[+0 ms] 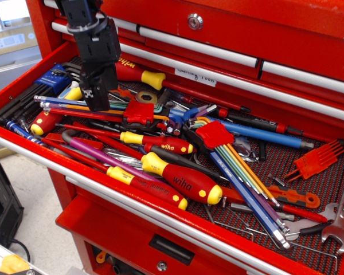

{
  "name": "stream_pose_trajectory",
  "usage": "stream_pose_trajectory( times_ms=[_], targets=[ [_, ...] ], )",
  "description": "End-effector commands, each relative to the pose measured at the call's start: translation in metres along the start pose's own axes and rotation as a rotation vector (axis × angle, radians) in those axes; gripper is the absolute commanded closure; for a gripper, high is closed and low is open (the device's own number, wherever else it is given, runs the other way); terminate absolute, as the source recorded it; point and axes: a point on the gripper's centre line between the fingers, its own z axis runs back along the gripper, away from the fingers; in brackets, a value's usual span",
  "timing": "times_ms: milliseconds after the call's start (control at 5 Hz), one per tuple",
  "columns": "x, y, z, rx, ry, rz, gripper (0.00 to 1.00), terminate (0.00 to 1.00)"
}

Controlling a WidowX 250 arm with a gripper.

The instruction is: Pick up closest rainbow Allen key set

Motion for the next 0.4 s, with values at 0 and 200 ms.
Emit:
stream_pose_trajectory(
  times_ms=[0, 200],
  targets=[
    [0.0006, 0.0101, -0.0009, 0.062, -0.033, -0.032, 0.0, 0.0],
    [-0.0006, 0.0058, -0.009, 0.07, -0.048, -0.019, 0.0, 0.0]
  ],
)
